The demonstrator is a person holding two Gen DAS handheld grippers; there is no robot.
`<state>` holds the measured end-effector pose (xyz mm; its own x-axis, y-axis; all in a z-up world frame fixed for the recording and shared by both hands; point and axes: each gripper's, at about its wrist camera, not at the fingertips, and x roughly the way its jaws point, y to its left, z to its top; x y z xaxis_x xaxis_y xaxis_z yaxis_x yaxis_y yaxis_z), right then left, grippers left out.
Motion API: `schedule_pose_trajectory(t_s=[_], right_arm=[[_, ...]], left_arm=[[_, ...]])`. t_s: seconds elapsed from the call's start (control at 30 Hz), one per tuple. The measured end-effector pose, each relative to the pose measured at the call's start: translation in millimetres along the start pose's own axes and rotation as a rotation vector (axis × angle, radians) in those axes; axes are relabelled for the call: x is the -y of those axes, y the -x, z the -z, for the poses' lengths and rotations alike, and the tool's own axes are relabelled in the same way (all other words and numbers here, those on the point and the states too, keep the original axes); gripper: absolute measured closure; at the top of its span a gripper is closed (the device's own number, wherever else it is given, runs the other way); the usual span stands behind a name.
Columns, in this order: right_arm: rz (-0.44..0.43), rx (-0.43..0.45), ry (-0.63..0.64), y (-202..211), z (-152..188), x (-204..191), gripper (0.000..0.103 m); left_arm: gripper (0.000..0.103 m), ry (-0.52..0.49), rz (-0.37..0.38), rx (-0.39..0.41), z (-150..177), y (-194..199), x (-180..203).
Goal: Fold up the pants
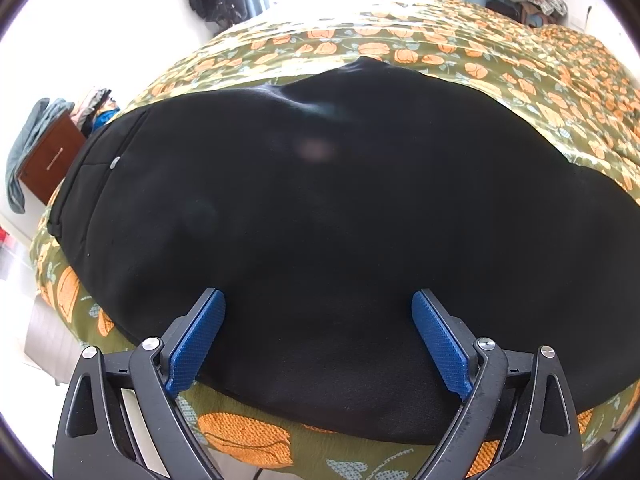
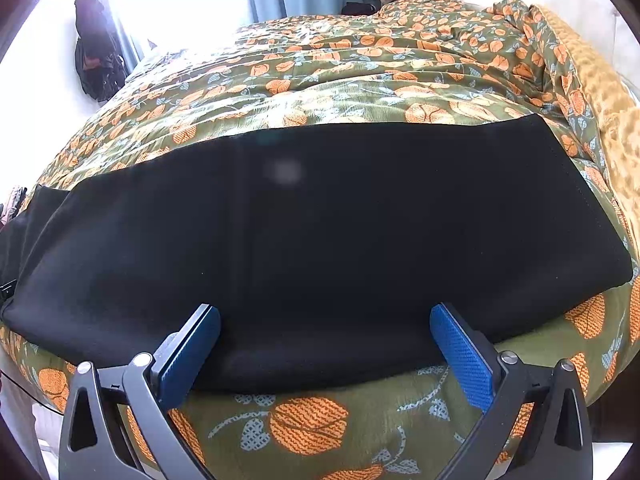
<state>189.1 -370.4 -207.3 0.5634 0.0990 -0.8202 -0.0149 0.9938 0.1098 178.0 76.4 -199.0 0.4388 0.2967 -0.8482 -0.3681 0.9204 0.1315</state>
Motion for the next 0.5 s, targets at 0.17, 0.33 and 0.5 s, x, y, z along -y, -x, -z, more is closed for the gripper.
schedule_pose_trajectory(t_s=[0.17, 0.33, 0.5], right_arm=[[0.01, -0.001, 0.001, -0.9, -1.9, -0.2, 0.0], [0.018, -0.001, 0.005, -1.7, -2.3, -1.3, 0.0], [0.034, -0.01, 0.009, -2.8, -2.6, -3.9, 0.0]], left_arm=[[0.008, -0.006, 0.0, 0.003, 0.8, 0.0, 0.0], [0.008, -0.011, -0.011, 0.006, 1.1, 0.1, 1.3], [0.007, -0.022, -0.015, 0.009, 1.4, -0.6, 1.4]])
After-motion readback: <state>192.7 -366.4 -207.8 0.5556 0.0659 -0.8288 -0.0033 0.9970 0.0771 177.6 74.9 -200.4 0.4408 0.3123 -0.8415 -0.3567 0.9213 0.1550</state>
